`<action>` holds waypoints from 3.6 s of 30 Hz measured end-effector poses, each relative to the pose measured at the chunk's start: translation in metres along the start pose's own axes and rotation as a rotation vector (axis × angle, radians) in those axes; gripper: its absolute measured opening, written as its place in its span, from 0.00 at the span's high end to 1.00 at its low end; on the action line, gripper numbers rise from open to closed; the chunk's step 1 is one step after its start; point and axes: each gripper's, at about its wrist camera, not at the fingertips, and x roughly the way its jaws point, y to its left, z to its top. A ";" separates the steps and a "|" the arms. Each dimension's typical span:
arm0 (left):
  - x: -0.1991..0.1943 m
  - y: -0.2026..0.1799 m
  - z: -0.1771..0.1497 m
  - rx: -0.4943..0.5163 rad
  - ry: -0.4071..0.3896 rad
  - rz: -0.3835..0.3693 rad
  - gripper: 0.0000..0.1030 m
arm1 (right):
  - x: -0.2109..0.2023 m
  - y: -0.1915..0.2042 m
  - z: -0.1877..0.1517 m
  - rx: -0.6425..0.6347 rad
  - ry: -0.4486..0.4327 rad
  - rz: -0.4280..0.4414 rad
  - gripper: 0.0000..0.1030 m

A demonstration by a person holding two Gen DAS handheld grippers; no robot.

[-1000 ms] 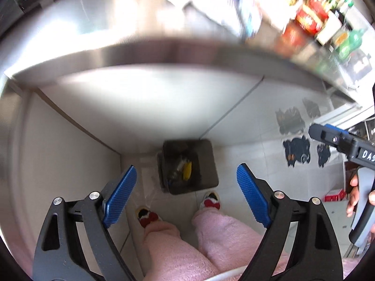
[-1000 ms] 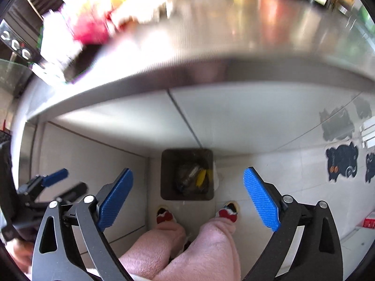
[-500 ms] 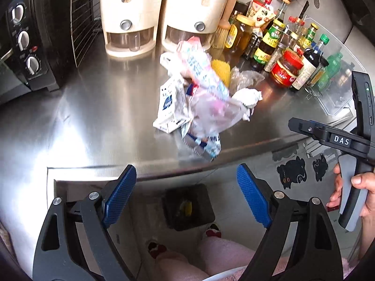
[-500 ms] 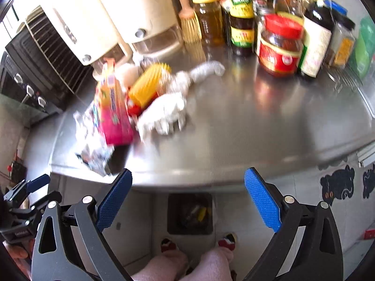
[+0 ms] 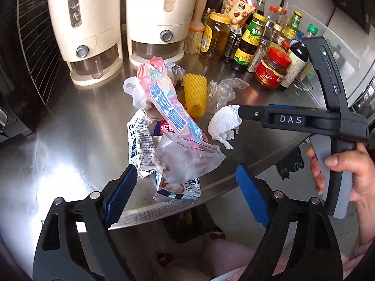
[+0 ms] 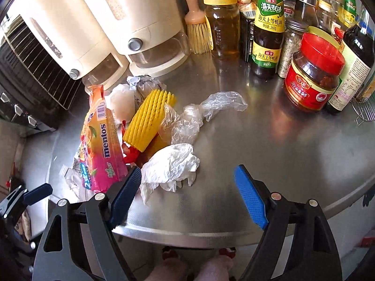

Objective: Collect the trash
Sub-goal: 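Grasp the clear plastic bag with the left gripper while the right grasps the white tissue, then lower bag and tissue over the black bin and open both grippers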

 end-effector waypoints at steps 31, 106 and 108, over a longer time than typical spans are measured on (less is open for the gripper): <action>0.029 0.030 0.020 -0.076 0.015 -0.038 0.47 | 0.042 0.015 0.020 -0.043 0.076 0.085 0.85; 0.228 0.007 -0.247 -0.282 0.481 -0.005 0.48 | 0.185 -0.018 -0.228 0.046 0.377 0.025 0.85; 0.237 0.008 -0.250 -0.283 0.494 -0.005 0.48 | 0.193 -0.017 -0.229 0.056 0.395 0.017 0.85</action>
